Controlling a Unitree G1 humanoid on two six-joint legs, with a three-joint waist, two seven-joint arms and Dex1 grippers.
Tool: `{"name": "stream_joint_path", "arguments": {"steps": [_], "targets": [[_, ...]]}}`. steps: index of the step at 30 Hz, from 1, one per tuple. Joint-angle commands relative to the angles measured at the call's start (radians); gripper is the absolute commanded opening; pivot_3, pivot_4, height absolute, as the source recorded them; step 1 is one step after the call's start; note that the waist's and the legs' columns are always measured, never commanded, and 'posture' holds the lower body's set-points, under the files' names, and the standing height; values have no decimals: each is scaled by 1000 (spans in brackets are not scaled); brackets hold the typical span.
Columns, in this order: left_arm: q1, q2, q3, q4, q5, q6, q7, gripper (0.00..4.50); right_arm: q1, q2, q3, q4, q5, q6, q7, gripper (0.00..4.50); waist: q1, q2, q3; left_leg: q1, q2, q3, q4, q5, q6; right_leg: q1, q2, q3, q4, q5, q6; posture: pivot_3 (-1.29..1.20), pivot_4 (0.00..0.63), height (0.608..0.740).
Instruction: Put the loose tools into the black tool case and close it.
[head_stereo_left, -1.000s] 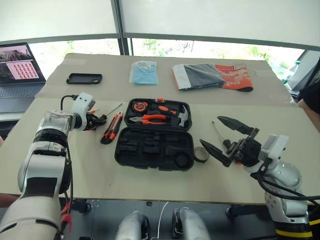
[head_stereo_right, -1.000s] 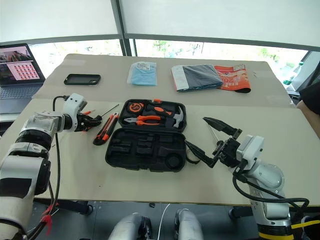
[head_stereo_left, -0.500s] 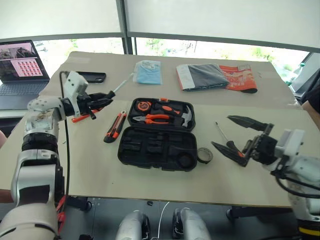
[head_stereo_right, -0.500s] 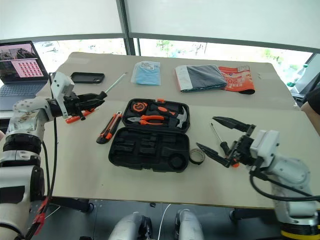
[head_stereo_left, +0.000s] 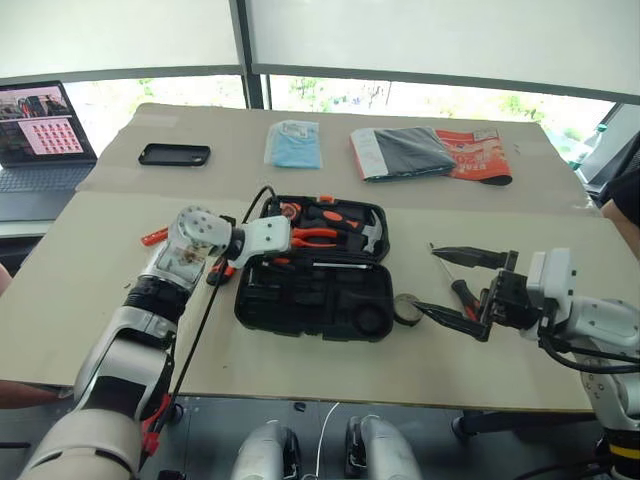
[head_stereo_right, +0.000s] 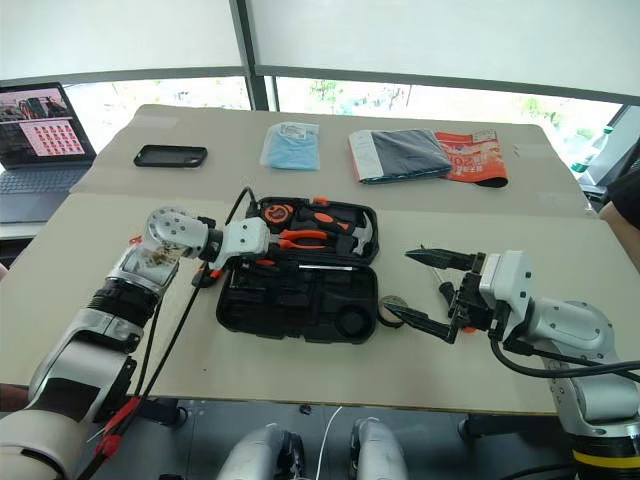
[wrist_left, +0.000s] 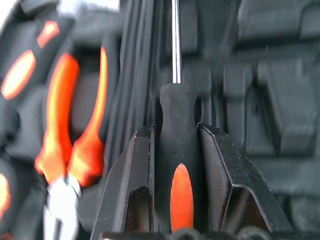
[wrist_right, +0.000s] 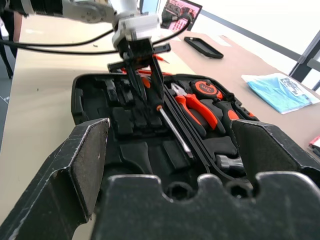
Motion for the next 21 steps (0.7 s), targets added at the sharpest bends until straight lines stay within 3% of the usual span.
{"name": "stream_joint_path", "arguments": {"steps": [1,15,17,21], "targets": [[-17,9,-16,3,55,-26,43,842,13,4,-39,-63,48,31,-16,4500,3,0,0,0,0,0,1,0,1,0,0,0,0,0,1,0,150,740],[-10,-26,-19,15,63,-85,54,842,23,27,-45,-93,55,55,-48,4500,8,0,0,-1,-1,0,3,-3,6,2,-3,0,-1,2,5,0,150,740],[-10,-42,-5,15,46,-76,69,1842,26,27,-46,-96,56,59,-49,4500,12,0,0,-1,-1,0,4,-3,6,2,-3,0,-1,2,5,0,150,740],[-11,-69,48,1,15,-70,143,3105,51,31,-49,-112,62,66,-53,4500,25,0,0,-2,-1,0,8,-5,9,2,-4,0,-1,3,6,0,150,740]]}}
